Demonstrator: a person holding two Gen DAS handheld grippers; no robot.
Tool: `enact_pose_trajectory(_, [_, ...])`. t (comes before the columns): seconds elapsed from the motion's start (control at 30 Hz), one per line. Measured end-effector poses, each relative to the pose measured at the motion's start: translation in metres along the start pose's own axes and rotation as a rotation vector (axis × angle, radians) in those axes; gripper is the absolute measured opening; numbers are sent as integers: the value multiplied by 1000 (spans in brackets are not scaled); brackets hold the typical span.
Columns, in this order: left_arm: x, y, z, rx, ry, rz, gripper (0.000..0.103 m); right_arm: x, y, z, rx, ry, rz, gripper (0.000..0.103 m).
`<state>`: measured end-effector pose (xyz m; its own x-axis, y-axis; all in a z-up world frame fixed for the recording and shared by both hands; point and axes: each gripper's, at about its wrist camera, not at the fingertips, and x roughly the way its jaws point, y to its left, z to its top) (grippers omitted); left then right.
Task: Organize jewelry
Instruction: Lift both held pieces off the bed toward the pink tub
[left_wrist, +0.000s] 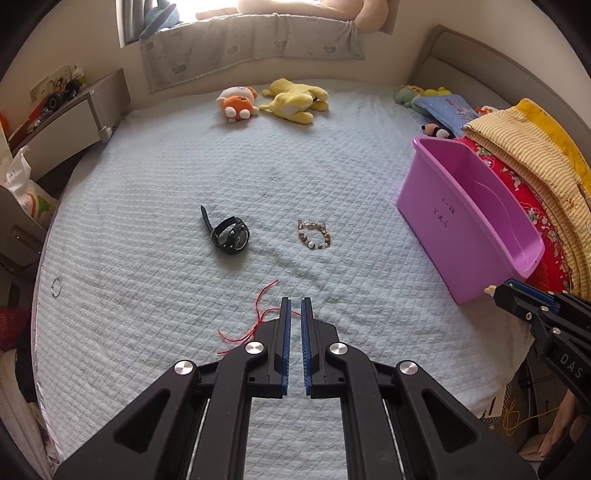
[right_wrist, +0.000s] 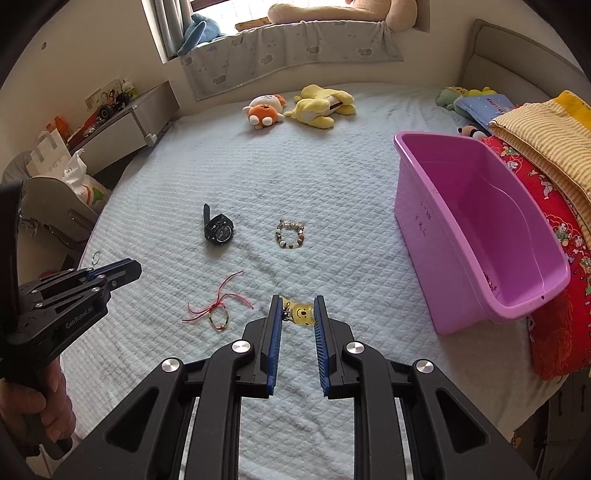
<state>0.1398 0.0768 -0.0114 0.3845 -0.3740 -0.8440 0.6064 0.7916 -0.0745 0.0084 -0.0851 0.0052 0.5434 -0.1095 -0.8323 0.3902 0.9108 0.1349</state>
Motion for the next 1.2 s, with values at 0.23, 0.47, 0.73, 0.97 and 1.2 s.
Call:
enact_pose_trajectory(0.23, [39,19,-21,-36,25,45,6,31,-2,-16,11,26,18,17])
enact_pose_trajectory(0.47, [99,26,-46,-57,37,65,6,80,-9,-36,3,44,24,17])
enact_pose_trajectory(0.73, [169,35,-68,-95,43,96,7,130,-19,-55,-3,64,27,17])
enact_pose_trajectory(0.97, [195,43,-75,-151,8,147,66,152,-23,-62,1,77,29,17])
enact_pose_trajectory(1.2, [215,38,-77,-122,16,151,69,162,-21,-68,7,95,40,17])
